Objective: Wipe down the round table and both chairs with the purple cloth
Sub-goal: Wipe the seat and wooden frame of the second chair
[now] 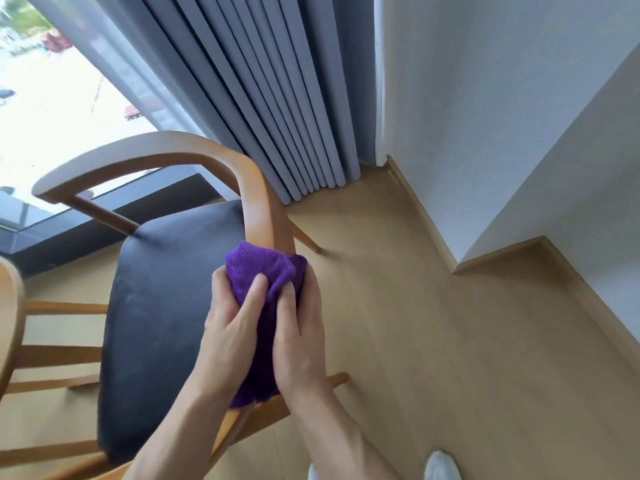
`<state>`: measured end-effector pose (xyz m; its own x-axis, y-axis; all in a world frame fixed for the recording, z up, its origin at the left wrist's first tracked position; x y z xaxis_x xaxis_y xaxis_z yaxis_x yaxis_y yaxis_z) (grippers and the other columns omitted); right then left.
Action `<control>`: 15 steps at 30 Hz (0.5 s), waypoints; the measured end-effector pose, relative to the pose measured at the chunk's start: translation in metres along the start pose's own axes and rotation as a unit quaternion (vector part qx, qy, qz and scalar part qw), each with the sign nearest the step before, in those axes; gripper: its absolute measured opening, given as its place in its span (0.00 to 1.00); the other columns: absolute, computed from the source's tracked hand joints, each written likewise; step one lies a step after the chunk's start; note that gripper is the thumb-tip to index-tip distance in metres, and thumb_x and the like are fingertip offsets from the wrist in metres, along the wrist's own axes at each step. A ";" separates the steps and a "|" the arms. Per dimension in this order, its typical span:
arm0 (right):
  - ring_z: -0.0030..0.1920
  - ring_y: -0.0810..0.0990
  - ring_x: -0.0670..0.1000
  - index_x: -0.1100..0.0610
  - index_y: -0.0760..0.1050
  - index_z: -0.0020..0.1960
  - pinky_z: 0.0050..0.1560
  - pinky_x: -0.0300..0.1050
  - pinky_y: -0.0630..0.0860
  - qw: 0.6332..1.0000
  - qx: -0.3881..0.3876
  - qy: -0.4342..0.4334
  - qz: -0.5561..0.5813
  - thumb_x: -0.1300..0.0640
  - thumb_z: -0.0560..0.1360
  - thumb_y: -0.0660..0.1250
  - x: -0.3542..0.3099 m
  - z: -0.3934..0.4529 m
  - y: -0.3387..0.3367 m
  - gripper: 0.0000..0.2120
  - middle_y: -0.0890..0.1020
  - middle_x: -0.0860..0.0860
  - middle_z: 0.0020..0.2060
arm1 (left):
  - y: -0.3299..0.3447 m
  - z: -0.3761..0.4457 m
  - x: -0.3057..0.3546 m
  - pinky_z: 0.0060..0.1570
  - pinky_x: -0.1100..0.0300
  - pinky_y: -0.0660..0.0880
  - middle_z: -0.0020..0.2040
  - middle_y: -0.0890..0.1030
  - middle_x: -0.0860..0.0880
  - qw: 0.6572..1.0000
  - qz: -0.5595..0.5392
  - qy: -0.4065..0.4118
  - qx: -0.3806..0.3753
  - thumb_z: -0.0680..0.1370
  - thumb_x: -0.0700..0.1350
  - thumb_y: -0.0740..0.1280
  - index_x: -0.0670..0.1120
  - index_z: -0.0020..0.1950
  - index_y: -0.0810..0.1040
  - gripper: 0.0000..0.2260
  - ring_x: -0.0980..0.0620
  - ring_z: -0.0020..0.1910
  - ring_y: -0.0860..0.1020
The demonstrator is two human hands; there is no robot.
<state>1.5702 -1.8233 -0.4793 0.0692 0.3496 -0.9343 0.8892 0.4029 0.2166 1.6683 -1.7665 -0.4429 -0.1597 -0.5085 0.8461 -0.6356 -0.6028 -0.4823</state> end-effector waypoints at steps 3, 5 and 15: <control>0.59 0.75 0.35 0.43 0.70 0.66 0.54 0.26 0.71 1.000 0.004 -0.021 -0.009 0.35 0.75 0.51 -0.016 0.032 0.000 0.25 0.77 0.37 0.59 | 0.011 0.026 0.013 0.63 0.48 0.74 0.52 0.83 0.54 0.995 -0.085 -0.025 -0.037 0.75 0.66 0.61 0.59 0.56 0.77 0.16 0.54 0.56 0.81; 0.58 0.75 0.36 0.44 0.71 0.66 0.55 0.26 0.68 0.999 0.008 -0.027 -0.044 0.33 0.74 0.48 -0.024 0.054 -0.001 0.28 0.77 0.39 0.60 | 0.018 0.042 0.023 0.63 0.49 0.75 0.52 0.84 0.52 0.991 -0.125 -0.032 -0.046 0.76 0.64 0.62 0.58 0.54 0.80 0.14 0.53 0.56 0.81; 0.61 0.77 0.48 0.48 0.74 0.66 0.66 0.52 0.72 0.997 -0.006 -0.005 -0.073 0.36 0.75 0.51 -0.036 0.097 -0.009 0.27 0.80 0.47 0.60 | 0.030 0.067 0.042 0.58 0.48 0.76 0.49 0.82 0.55 0.998 -0.026 -0.018 0.048 0.76 0.61 0.62 0.57 0.54 0.74 0.12 0.53 0.52 0.80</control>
<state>1.6040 -1.9216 -0.4746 -0.0557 0.2784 -0.9588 0.8849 0.4586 0.0818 1.6933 -1.8468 -0.4367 -0.1007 -0.4954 0.8628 -0.5666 -0.6843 -0.4590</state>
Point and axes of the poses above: each hand's wrist, its own z-axis towards the middle knuckle, its own y-axis out of the palm, x = y × z, the point moved 8 cm from there along z, towards the middle knuckle
